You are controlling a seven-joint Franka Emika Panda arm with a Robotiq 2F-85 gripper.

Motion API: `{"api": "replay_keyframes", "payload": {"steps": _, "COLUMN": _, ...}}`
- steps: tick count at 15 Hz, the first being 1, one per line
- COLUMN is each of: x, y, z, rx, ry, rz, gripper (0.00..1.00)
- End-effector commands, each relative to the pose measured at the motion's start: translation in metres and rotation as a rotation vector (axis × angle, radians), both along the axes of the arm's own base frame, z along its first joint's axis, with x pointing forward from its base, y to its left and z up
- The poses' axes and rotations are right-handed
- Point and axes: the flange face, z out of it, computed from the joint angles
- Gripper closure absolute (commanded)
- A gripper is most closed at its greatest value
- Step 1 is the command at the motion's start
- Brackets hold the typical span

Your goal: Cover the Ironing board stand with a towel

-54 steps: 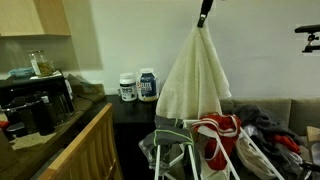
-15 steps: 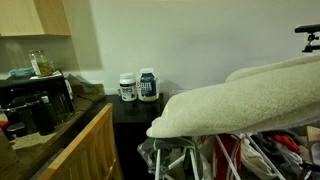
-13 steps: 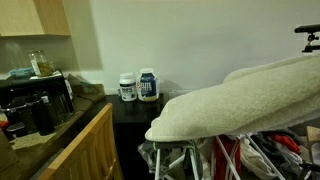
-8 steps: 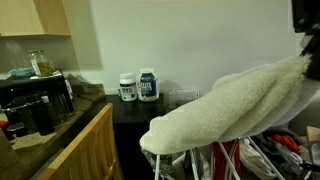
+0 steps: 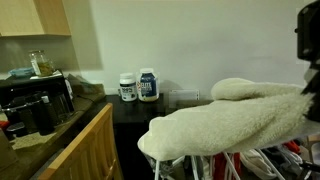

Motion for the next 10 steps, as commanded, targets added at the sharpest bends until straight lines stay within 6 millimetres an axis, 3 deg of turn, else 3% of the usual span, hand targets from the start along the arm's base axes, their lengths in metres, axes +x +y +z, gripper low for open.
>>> {"api": "replay_keyframes", "payload": {"steps": 1, "x": -0.009, "y": 0.008, "z": 0.02, "rx": -0.009, "ry": 0.025, "rz": 0.004, "gripper": 0.99}}
{"api": "replay_keyframes", "payload": {"steps": 10, "x": -0.014, "y": -0.013, "z": 0.037, "rx": -0.122, "ry": 0.087, "rz": 0.104, "gripper": 0.99}}
